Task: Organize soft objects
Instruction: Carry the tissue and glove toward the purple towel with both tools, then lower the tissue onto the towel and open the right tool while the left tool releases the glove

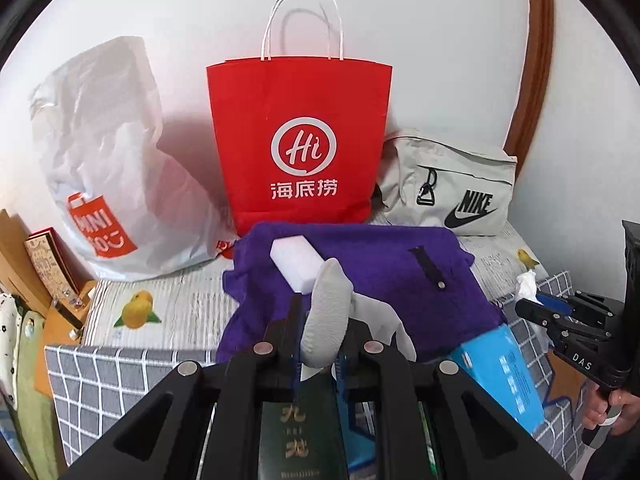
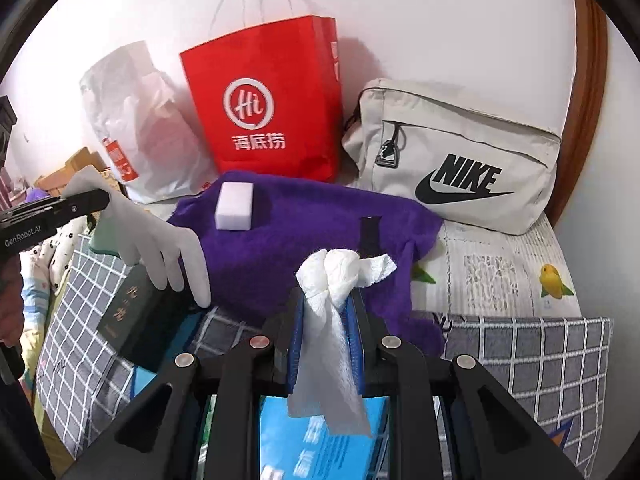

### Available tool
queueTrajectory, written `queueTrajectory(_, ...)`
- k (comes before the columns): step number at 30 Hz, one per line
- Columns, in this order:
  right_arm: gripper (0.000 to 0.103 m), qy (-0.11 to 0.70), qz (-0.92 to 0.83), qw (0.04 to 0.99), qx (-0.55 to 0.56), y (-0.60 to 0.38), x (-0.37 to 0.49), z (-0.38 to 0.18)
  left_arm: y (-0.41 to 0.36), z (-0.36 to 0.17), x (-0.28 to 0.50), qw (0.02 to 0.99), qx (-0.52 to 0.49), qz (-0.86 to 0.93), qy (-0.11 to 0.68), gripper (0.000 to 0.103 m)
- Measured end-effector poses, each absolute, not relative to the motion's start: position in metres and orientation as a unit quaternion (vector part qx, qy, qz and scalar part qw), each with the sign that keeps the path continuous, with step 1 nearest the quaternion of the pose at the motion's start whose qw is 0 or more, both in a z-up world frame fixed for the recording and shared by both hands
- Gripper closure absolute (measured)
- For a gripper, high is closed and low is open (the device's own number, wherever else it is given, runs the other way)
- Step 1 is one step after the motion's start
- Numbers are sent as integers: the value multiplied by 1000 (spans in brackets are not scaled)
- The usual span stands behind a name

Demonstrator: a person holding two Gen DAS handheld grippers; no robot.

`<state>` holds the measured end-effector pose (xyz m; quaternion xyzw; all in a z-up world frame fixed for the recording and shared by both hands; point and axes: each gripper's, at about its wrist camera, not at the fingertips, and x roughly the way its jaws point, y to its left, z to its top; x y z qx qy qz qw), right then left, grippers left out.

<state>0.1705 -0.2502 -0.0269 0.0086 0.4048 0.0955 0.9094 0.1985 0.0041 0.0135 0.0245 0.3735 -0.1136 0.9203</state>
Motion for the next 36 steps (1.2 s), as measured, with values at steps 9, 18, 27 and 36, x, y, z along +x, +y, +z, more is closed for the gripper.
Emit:
queueTrajectory(9, 82, 422, 88, 902, 11, -261, 210, -47, -5, -4, 238, 914, 17, -119, 388, 90)
queueTrajectory(18, 82, 453, 89, 887, 2, -262, 231, -72, -5, -44, 262, 899, 19, -111, 424, 90)
queueTrajectory(27, 82, 483, 87, 871, -1, -261, 247, -96, -10, -71, 281, 888, 39, -103, 447, 90)
queueTrajectory(36, 82, 508, 91, 856, -10, -259, 261, -116, -7, -86, 290, 880, 45, -99, 462, 89)
